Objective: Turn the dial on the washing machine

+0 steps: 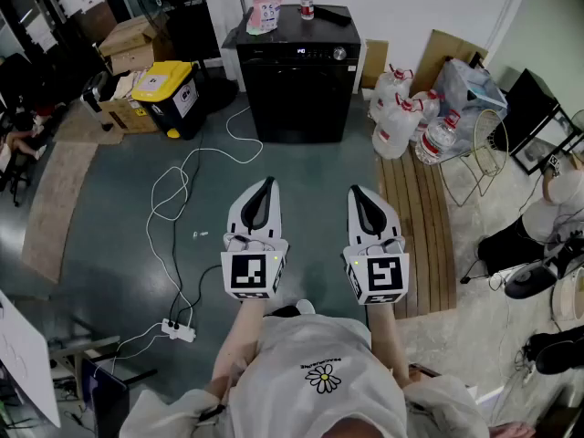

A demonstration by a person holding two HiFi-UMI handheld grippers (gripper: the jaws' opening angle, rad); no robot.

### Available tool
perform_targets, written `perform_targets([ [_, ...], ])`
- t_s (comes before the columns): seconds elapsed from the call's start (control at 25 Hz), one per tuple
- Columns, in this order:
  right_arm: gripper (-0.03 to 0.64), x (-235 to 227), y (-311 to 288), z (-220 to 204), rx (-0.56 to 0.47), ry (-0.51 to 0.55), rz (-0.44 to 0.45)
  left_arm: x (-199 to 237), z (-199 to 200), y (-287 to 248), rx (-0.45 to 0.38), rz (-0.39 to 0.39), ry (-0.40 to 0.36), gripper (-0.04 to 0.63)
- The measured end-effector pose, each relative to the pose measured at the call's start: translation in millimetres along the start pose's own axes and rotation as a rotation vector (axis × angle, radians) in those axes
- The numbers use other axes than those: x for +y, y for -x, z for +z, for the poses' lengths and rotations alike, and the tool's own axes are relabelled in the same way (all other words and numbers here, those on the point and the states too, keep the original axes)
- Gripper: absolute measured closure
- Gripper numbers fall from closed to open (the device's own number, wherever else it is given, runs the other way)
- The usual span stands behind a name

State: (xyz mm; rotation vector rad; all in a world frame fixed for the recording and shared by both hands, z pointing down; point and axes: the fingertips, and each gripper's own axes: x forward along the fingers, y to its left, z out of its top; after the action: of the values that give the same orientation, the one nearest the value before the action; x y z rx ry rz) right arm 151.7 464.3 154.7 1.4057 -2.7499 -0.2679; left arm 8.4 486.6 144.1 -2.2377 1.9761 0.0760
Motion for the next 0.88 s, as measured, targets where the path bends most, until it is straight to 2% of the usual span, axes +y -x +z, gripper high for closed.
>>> perform_targets([
  [0.24,0.614,-7,0,-6,-0.01,-0.021,0.004,-8,2,-6,-0.007,-0.019,-0.029,0.597],
  [0.52,0.614,-21,-19,-7,-0.04,-0.081,-0.012,8,2,-26,-0.015,-0.002,-0.019,0.597],
  [0.88,0.614,-46,-81,-9,-0.087,-0.011,-0.018,36,6,-107,-0.12,-0.033,-0.035,0.597],
])
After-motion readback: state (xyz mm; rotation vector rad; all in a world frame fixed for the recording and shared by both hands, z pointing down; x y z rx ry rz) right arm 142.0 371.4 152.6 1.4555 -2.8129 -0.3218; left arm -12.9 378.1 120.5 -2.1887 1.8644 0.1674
